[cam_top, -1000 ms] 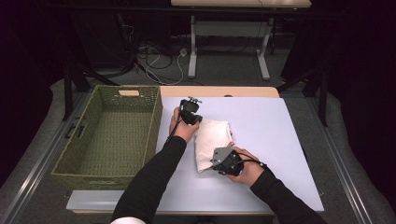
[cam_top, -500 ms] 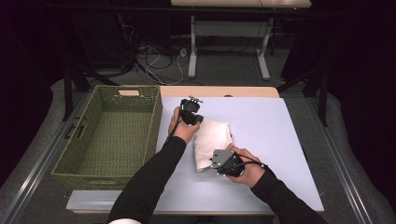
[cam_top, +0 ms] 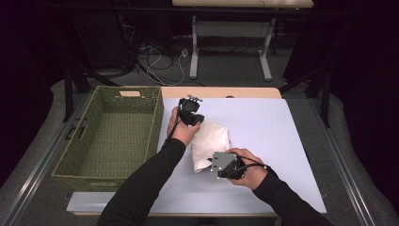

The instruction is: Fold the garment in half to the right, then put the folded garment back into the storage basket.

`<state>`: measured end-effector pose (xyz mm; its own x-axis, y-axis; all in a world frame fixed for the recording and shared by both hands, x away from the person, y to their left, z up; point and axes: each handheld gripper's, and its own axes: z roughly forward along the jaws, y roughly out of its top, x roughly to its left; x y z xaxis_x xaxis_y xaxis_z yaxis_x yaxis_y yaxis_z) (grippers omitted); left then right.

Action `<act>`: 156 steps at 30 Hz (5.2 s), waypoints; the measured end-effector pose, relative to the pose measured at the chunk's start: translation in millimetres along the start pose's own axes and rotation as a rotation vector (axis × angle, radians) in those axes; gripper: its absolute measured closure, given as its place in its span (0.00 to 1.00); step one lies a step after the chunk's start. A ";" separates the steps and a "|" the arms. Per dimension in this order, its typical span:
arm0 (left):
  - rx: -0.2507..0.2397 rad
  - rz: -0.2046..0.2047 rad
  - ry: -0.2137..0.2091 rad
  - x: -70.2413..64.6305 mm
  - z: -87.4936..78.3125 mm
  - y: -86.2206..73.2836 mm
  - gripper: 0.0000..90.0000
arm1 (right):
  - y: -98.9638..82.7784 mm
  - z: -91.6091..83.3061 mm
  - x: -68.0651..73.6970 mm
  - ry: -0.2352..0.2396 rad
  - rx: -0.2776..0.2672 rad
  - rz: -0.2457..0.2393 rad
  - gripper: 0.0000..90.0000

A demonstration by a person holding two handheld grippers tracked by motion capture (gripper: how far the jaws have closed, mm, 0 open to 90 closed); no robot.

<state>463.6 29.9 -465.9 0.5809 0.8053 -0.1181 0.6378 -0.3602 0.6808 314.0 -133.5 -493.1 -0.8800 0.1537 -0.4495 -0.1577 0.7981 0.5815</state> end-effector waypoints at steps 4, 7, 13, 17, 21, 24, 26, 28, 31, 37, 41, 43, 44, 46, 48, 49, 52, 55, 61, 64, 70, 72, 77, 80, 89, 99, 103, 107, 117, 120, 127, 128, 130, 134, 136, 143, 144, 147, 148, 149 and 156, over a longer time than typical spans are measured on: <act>-0.010 -0.003 0.003 -3.3 -12.4 2.1 0.96 | 4.6 -3.8 7.5 -0.068 -0.024 -0.074 0.87; -0.005 0.002 0.010 -3.7 -20.1 3.1 0.96 | 7.4 -5.7 12.5 -0.111 -0.044 -0.129 0.87; -0.009 -0.004 0.018 -3.0 -32.7 3.6 0.96 | 11.5 -11.8 18.2 -0.188 -0.096 -0.207 0.87; -0.009 -0.008 0.019 -2.7 -38.7 3.2 0.96 | 14.0 -15.4 21.3 -0.233 -0.106 -0.261 0.87; -0.013 0.001 0.021 -4.7 -45.3 2.5 0.96 | 18.3 -19.8 27.0 -0.288 -0.122 -0.317 0.87; -0.011 0.006 0.020 -6.6 -51.4 2.9 0.96 | 22.7 -23.0 31.0 -0.330 -0.130 -0.372 0.87; -0.011 0.012 0.021 -7.7 -55.3 3.1 0.96 | 26.2 -25.4 32.1 -0.354 -0.133 -0.408 0.87; -0.011 0.012 0.019 -8.1 -58.8 2.9 0.96 | 28.5 -27.2 33.4 -0.371 -0.140 -0.424 0.88; -0.016 0.009 0.022 -8.2 -63.8 2.1 0.96 | 32.0 -29.1 33.5 -0.390 -0.146 -0.465 0.88; -0.021 0.003 0.027 -5.1 -74.4 0.2 0.96 | 37.3 -30.2 33.7 -0.413 -0.155 -0.485 0.87; -0.020 -0.001 0.039 -1.2 -81.3 -0.8 0.96 | 41.4 -29.2 32.3 -0.413 -0.165 -0.484 0.87; -0.022 -0.008 0.041 1.3 -84.8 -1.7 0.96 | 43.9 -28.7 32.2 -0.415 -0.161 -0.484 0.87; -0.022 -0.005 0.046 2.8 -86.5 -2.2 0.96 | 45.0 -28.1 32.5 -0.417 -0.165 -0.483 0.87; -0.024 -0.016 0.050 4.8 -89.3 -3.7 0.96 | 48.1 -27.5 32.3 -0.412 -0.173 -0.490 0.88; -0.023 -0.019 0.056 7.1 -91.3 -5.0 0.96 | 51.3 -27.0 32.4 -0.410 -0.175 -0.496 0.87; -0.025 -0.022 0.059 8.1 -92.0 -5.7 0.96 | 52.6 -26.4 32.4 -0.407 -0.181 -0.494 0.87; -0.025 -0.024 0.063 11.2 -95.9 -7.0 0.96 | 57.4 -25.3 32.5 -0.404 -0.181 -0.502 0.87; -0.026 -0.030 0.070 14.6 -100.7 -8.5 0.96 | 61.7 -22.4 31.7 -0.392 -0.195 -0.511 0.87; -0.032 -0.046 0.085 24.1 -111.4 -11.4 0.96 | 70.5 -15.5 31.0 -0.372 -0.209 -0.501 0.87; -0.039 -0.055 0.090 29.1 -116.8 -12.2 0.96 | 76.5 -12.6 30.9 -0.370 -0.210 -0.507 0.87; -0.053 -0.066 0.088 38.0 -128.3 -9.6 0.96 | 86.4 -5.7 29.6 -0.365 -0.221 -0.509 0.87; -0.051 -0.063 0.089 40.9 -130.1 -9.1 0.96 | 89.2 -3.6 29.2 -0.363 -0.222 -0.506 0.87; -0.049 -0.060 0.081 48.3 -133.2 -7.7 0.96 | 97.0 -0.1 27.1 -0.367 -0.224 -0.504 0.87; -0.048 -0.066 0.078 51.8 -134.8 -6.4 0.96 | 102.2 0.4 24.8 -0.370 -0.233 -0.511 0.87; -0.041 -0.066 0.071 61.4 -141.3 0.4 0.96 | 109.1 4.2 22.6 -0.381 -0.230 -0.480 0.87; -0.044 -0.069 0.075 69.5 -143.9 6.8 0.96 | 113.4 6.6 18.2 -0.386 -0.226 -0.480 0.87; -0.044 -0.073 0.082 72.4 -145.0 8.7 0.96 | 115.3 8.7 17.2 -0.387 -0.231 -0.469 0.87; -0.038 -0.076 0.081 76.0 -145.9 9.5 0.96 | 118.8 9.8 16.1 -0.387 -0.232 -0.466 0.87; -0.049 -0.082 0.081 88.9 -153.0 12.2 0.96 | 128.9 16.3 12.0 -0.377 -0.234 -0.470 0.87; -0.049 -0.093 0.083 96.0 -154.8 10.7 0.96 | 133.8 19.6 10.1 -0.380 -0.231 -0.480 0.87; -0.058 -0.110 0.096 113.1 -165.2 6.4 0.96 | 150.4 30.3 8.5 -0.370 -0.244 -0.484 0.87; -0.058 -0.112 0.098 115.7 -166.9 5.7 0.96 | 152.9 32.0 8.6 -0.368 -0.241 -0.485 0.87; -0.059 -0.119 0.104 120.9 -170.1 4.4 0.96 | 158.0 36.1 7.7 -0.365 -0.245 -0.487 0.87; -0.069 -0.126 0.106 129.5 -178.0 3.4 0.96 | 167.5 43.0 6.2 -0.361 -0.254 -0.486 0.87; -0.074 -0.128 0.110 133.6 -181.7 2.7 0.96 | 171.4 46.2 6.2 -0.364 -0.250 -0.488 0.87; -0.077 -0.133 0.105 150.0 -185.9 -1.3 0.96 | 184.8 57.1 6.9 -0.361 -0.246 -0.481 0.87; -0.081 -0.138 0.104 151.5 -186.0 -2.0 0.96 | 186.7 58.3 7.1 -0.364 -0.246 -0.488 0.87; -0.079 -0.134 0.099 155.6 -187.0 -4.5 0.96 | 190.2 62.5 10.2 -0.367 -0.239 -0.479 0.87; -0.082 -0.137 0.098 156.5 -187.0 -5.6 0.96 | 191.3 64.0 10.6 -0.364 -0.242 -0.479 0.87; -0.080 -0.137 0.097 158.0 -187.4 -6.6 0.96 | 192.4 65.2 11.2 -0.365 -0.240 -0.479 0.87; -0.093 -0.157 0.110 166.9 -194.5 -14.4 0.96 | 200.9 71.9 14.7 -0.360 -0.245 -0.472 0.87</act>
<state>453.0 261.1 -354.8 0.4161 0.8966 -0.1514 0.6634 -0.1855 0.7249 301.6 71.0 -431.6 -0.4916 0.0382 -0.8700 -0.6269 0.6779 0.3840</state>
